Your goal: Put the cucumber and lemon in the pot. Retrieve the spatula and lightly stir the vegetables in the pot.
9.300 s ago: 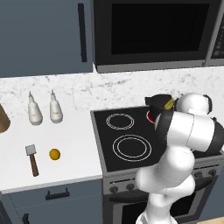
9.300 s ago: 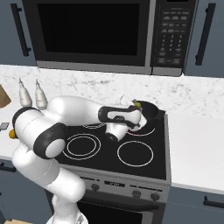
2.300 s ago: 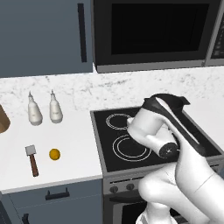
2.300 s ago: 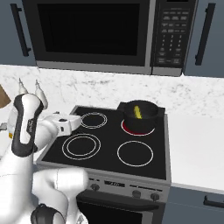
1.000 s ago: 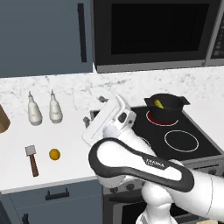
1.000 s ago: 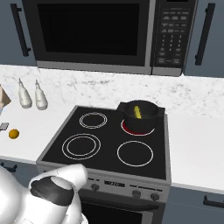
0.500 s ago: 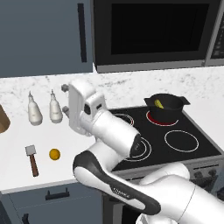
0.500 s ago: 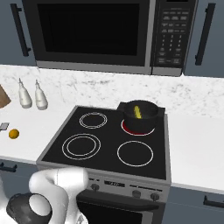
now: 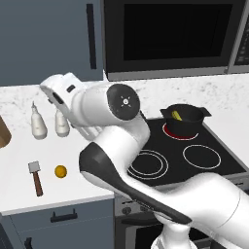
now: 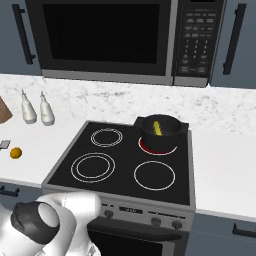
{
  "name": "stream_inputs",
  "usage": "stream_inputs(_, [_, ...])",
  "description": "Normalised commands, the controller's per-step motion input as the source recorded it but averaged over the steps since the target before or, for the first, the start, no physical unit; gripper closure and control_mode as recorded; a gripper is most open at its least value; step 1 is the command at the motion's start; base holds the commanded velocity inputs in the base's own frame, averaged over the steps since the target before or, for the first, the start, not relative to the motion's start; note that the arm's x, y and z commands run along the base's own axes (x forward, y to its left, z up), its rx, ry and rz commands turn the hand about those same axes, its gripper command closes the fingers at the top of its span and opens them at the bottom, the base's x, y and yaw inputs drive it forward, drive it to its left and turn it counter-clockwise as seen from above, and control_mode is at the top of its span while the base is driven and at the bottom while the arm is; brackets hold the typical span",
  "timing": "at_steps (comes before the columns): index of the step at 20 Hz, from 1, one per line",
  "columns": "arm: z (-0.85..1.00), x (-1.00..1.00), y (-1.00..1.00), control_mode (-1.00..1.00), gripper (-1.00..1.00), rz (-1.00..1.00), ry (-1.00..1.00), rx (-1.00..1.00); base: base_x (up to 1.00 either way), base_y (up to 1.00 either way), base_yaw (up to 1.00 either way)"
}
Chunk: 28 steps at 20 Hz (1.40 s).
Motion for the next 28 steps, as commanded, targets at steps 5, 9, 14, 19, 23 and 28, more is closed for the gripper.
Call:
stream_inputs(5, [-0.93,0.3,-0.01,-1.0,-1.0,-0.17,0.63,-0.52,0.0,0.0,0.0])
stream_inputs(9, [-1.0,0.07,0.0,-1.0,-1.0,-0.14,0.52,-0.18,0.0,0.0,0.0])
stream_inputs(14, [-0.93,0.0,0.0,-1.0,-1.0,-0.26,0.26,0.0,0.0,0.0,0.0])
stream_inputs(19, [-0.79,0.0,0.0,-1.0,-1.0,-0.66,0.01,0.0,0.0,0.0,0.0])
stream_inputs(23, [-0.59,0.0,0.0,-1.0,-1.0,-0.85,0.0,0.04,0.0,0.0,0.0])
stream_inputs(28, [-0.34,0.0,0.0,-1.0,-1.0,-0.79,0.07,0.19,0.0,0.0,0.0])
